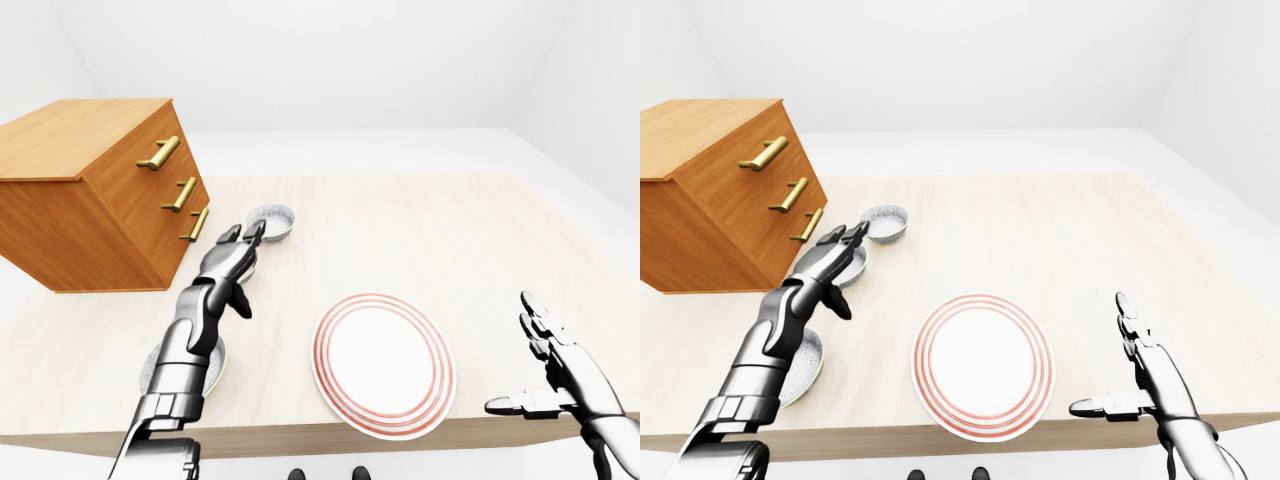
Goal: Put the bowl in the middle on the plate.
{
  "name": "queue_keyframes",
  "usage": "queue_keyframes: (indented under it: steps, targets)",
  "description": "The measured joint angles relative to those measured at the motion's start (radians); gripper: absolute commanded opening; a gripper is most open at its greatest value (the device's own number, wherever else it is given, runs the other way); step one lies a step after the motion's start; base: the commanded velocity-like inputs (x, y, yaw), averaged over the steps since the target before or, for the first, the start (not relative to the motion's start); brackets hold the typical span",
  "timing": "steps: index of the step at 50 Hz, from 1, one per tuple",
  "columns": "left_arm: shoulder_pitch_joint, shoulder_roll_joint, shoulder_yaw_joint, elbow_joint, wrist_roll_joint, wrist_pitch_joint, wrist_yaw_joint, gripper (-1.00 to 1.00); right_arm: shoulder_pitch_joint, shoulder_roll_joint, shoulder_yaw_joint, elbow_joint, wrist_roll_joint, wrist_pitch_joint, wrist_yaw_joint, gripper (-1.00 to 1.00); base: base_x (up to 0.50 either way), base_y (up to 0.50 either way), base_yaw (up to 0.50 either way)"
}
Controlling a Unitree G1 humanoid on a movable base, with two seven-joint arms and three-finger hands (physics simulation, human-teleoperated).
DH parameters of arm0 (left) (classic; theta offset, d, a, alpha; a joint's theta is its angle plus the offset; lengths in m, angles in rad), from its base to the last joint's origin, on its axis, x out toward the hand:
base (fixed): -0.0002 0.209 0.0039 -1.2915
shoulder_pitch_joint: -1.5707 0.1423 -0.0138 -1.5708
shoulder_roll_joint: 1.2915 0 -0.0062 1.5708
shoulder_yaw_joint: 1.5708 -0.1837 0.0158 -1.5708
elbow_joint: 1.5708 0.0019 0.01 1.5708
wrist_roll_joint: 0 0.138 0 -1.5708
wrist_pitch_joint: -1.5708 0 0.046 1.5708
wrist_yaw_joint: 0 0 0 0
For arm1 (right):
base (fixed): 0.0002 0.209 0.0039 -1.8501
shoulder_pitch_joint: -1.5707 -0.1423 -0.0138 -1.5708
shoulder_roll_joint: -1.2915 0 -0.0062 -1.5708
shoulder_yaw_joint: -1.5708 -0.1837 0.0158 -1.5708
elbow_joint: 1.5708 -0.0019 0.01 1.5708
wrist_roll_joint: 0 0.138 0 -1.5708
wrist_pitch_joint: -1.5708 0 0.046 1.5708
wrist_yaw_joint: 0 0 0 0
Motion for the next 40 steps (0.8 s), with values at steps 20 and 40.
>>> queue_keyframes:
  steps: [20,40]
  targets:
    - [0.01,-0.001,-0.019,0.021,0.071,0.0,0.039,1.0,-0.001,0.0,0.002,0.003,0.0,0.0,-0.001,1.0,0.0,0.0,0.0]
    - [0.018,-0.003,-0.03,0.006,0.193,0.0,0.076,1.0,-0.001,-0.003,0.002,0.009,0.002,0.0,-0.002,1.0,0.0,0.0,0.0]
